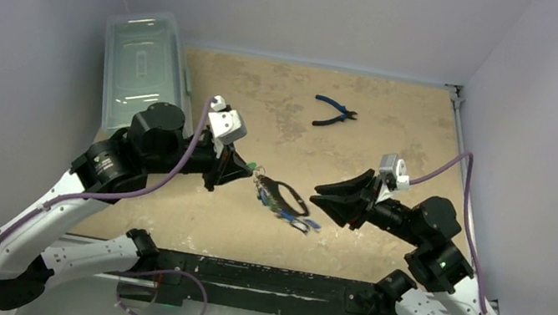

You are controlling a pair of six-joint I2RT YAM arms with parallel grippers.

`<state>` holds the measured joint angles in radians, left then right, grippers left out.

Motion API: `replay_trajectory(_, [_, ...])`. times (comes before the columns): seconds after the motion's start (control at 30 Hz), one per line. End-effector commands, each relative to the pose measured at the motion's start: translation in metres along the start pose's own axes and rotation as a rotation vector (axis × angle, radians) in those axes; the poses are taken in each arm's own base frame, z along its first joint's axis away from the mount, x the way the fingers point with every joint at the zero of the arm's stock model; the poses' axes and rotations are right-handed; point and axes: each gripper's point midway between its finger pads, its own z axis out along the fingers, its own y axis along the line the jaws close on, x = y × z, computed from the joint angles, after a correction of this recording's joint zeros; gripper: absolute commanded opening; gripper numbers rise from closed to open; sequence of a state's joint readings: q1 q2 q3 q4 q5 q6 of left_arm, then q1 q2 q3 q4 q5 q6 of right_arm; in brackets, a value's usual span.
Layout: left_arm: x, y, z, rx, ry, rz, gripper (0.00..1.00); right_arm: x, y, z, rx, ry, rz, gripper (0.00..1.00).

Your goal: Remove the keys from the keyring

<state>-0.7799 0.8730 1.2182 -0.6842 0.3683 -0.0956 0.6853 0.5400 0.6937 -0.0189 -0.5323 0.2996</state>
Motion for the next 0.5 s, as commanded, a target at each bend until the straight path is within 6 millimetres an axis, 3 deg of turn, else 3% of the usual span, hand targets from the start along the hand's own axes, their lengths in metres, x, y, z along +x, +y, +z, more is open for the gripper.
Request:
replay_trajectory(0.0, [-0.005,0.009,0.001,-0.034,0.020,0.056,0.00,0.005,0.000,0.000,-0.010,-0.003,0.001,0.39])
replay_trajectory(0.17, [-0.007,0.006,0.000,-0.008,0.044,0.101,0.00,0.008,0.001,-0.001,-0.020,0.004,0.000,0.54])
replay_trajectory(0.47, [0.003,-0.007,0.003,0.094,0.097,0.129,0.00,0.011,0.003,0.012,-0.081,0.023,-0.026,0.57])
